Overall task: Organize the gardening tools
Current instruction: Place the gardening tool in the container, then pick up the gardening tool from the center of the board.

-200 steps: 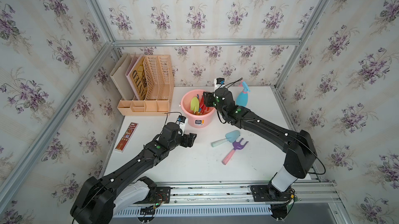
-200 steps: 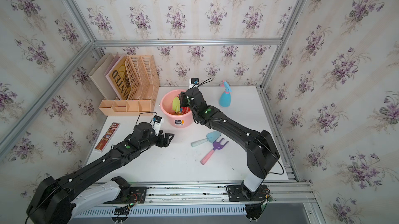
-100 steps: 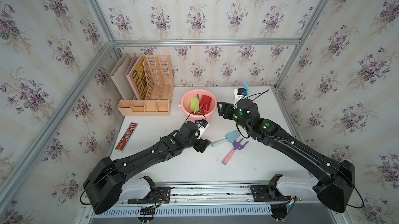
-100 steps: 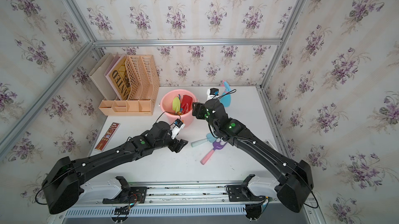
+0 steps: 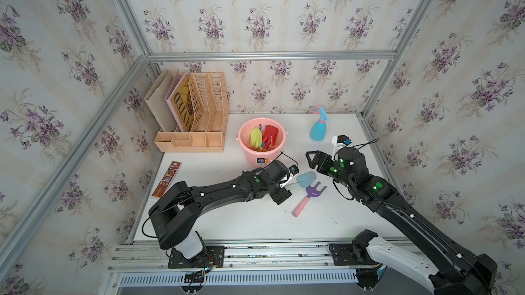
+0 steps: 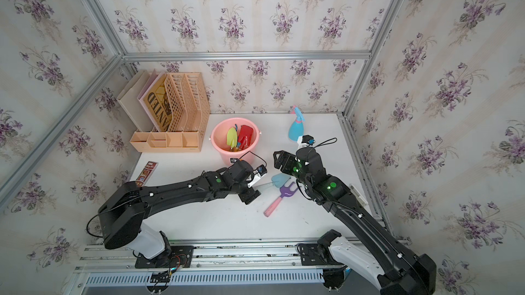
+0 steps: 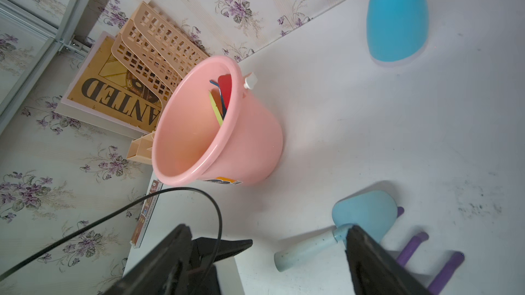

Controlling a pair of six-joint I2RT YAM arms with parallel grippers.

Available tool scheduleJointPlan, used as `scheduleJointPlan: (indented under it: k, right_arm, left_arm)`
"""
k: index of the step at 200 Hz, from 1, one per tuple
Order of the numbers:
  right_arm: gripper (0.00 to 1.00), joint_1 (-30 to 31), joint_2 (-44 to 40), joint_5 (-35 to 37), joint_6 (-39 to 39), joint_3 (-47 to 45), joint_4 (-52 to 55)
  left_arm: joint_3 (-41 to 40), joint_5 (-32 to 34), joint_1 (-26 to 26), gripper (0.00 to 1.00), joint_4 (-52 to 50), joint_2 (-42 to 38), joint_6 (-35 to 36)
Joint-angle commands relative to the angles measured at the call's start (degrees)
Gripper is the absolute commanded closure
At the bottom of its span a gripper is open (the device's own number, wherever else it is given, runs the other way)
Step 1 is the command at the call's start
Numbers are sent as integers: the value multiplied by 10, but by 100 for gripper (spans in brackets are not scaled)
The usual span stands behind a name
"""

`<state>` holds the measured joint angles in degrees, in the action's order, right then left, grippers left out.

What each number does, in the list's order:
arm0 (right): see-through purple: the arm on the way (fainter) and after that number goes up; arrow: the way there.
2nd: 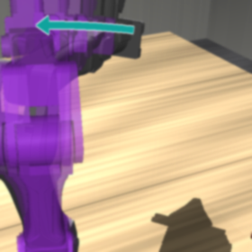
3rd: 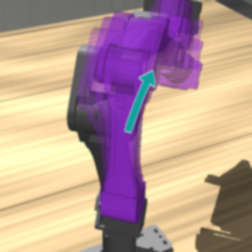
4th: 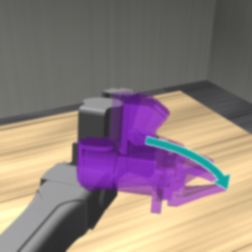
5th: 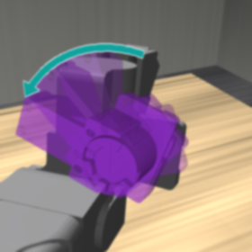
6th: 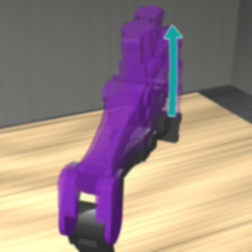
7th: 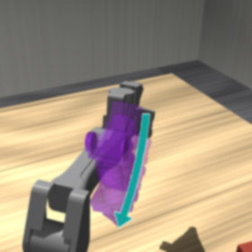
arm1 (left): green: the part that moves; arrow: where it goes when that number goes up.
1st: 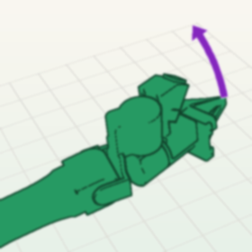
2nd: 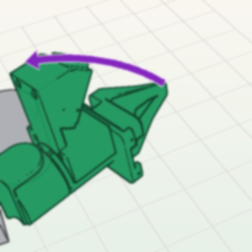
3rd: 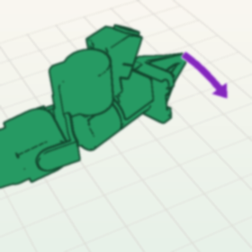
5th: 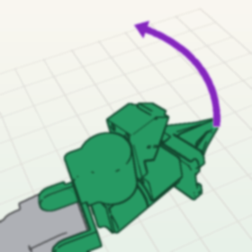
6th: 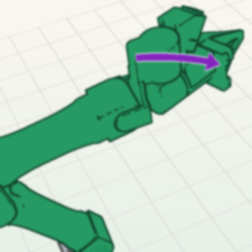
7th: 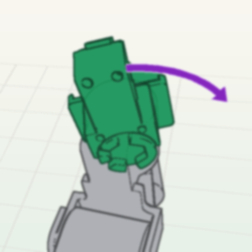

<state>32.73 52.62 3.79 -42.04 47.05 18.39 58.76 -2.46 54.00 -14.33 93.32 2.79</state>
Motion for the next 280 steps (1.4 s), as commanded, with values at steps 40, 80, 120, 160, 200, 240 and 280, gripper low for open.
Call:
scheduleJointPlan:
  k: [40,80,120,160,200,240,280]
  right_arm:
    - [9,-62,-41,-55,-14,-26,20]
    - [8,-86,-52,-73,-12,-38,22]
    - [8,-100,-54,-90,-13,-47,15]
    - [7,-105,-53,-103,-16,-53,10]
    - [7,-109,-58,-105,-17,-54,12]
    - [7,-112,-60,-109,-16,-57,13]
    - [7,-115,-58,-111,-16,-61,11]
  left_arm:
    - [57,20,7,23,-19,92,31]
    - [73,25,7,31,-26,135,34]
    - [72,39,7,37,-13,157,27]
    - [80,33,7,44,2,177,23]
    - [82,29,5,65,12,191,19]
    - [77,22,3,91,12,201,17]
    - [55,31,3,100,28,185,4]
